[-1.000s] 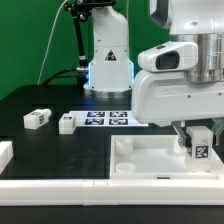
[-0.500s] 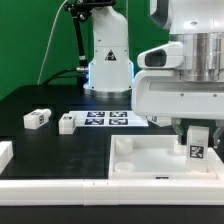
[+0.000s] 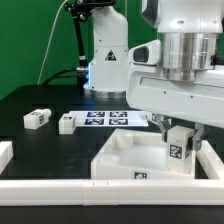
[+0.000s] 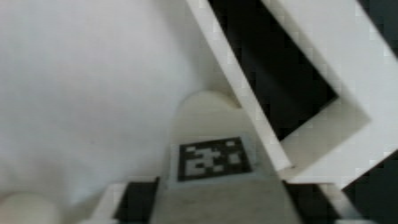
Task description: Assemble one leg
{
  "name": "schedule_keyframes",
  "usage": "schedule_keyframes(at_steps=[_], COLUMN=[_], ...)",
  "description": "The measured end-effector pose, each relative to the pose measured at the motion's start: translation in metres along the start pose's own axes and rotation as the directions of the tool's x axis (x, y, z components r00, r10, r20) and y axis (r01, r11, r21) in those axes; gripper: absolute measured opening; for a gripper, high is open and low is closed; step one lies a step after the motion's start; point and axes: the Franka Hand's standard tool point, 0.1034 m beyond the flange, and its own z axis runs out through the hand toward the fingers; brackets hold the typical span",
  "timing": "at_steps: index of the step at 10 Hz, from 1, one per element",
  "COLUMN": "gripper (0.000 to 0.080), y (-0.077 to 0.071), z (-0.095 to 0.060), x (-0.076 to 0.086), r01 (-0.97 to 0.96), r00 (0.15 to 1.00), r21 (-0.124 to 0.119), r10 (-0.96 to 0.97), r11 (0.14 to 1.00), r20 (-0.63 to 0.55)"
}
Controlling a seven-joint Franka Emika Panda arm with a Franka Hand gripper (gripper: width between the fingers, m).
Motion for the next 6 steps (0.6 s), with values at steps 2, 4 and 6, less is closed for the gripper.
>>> schedule_keyframes(at_steps=[2,4,6], gripper=[0.0499,0.0615,0.0648], y=[-0.0005,-0.0005,-0.0004], z=[0.0003,0.0004,0.0005], x=[-0.0006,-0.0006,-0.0007], r01=[0.014,0.014,0.014], r00=[1.000,1.000,1.000], r21=[0.001,0.001,0.000], r10=[-0.014,-0.014,-0.014], r11=[1.000,1.000,1.000], r20=[0.000,0.000,0.000])
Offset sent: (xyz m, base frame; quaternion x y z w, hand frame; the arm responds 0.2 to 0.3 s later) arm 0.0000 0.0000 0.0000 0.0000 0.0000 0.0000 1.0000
